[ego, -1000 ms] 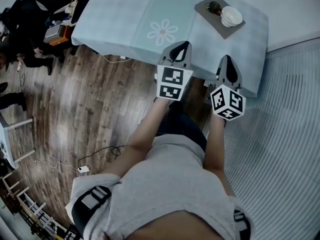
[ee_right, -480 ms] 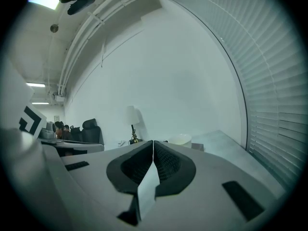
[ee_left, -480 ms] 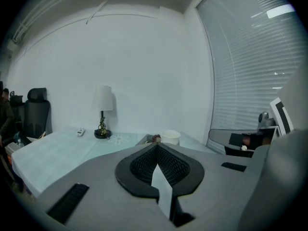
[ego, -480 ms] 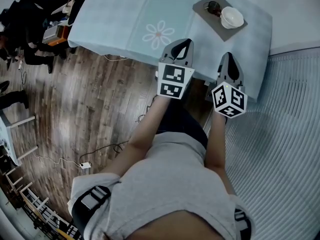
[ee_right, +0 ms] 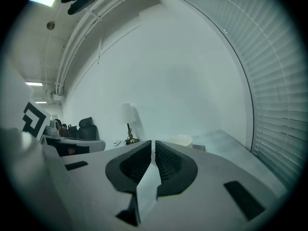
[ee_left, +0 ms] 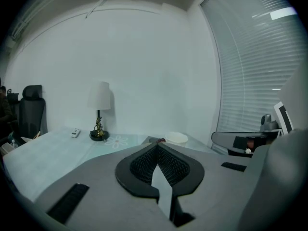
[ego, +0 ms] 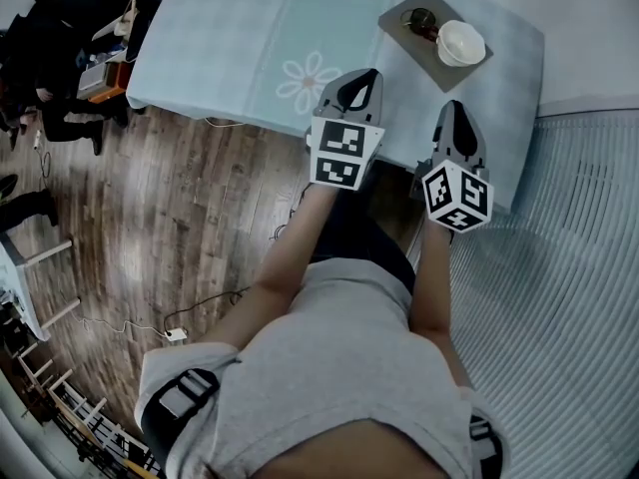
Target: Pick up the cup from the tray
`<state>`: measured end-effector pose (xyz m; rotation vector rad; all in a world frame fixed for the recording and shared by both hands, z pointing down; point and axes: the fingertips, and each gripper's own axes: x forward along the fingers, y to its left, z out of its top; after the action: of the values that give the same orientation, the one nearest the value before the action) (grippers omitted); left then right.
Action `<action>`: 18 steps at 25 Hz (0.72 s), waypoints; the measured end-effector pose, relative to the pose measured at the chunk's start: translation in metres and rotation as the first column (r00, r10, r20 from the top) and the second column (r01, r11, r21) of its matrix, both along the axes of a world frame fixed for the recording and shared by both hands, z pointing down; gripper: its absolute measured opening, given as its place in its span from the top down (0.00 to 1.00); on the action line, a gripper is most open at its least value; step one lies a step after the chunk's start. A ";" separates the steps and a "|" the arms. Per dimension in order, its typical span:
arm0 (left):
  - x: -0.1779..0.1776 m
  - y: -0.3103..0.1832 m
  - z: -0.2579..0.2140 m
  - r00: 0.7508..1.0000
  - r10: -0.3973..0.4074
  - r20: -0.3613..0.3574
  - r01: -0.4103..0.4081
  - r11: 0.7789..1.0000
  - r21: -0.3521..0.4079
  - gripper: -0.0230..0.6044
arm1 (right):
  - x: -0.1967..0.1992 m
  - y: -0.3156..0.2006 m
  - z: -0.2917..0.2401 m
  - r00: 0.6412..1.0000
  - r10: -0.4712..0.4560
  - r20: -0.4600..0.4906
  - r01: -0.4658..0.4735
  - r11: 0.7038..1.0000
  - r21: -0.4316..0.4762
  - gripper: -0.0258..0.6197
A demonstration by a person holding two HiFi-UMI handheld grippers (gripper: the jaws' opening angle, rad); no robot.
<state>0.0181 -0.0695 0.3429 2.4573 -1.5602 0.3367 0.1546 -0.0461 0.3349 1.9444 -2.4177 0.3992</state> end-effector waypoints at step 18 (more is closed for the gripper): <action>0.011 -0.103 0.036 0.988 0.153 0.030 -0.150 0.986 -0.078 0.96 | -0.009 -0.093 0.031 0.997 0.072 -0.027 -0.074 0.994 -0.085 0.95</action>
<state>0.0293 -0.1724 0.3789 2.5298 -1.3496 0.4584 0.1452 -0.1391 0.3663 1.9939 -2.2800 0.4705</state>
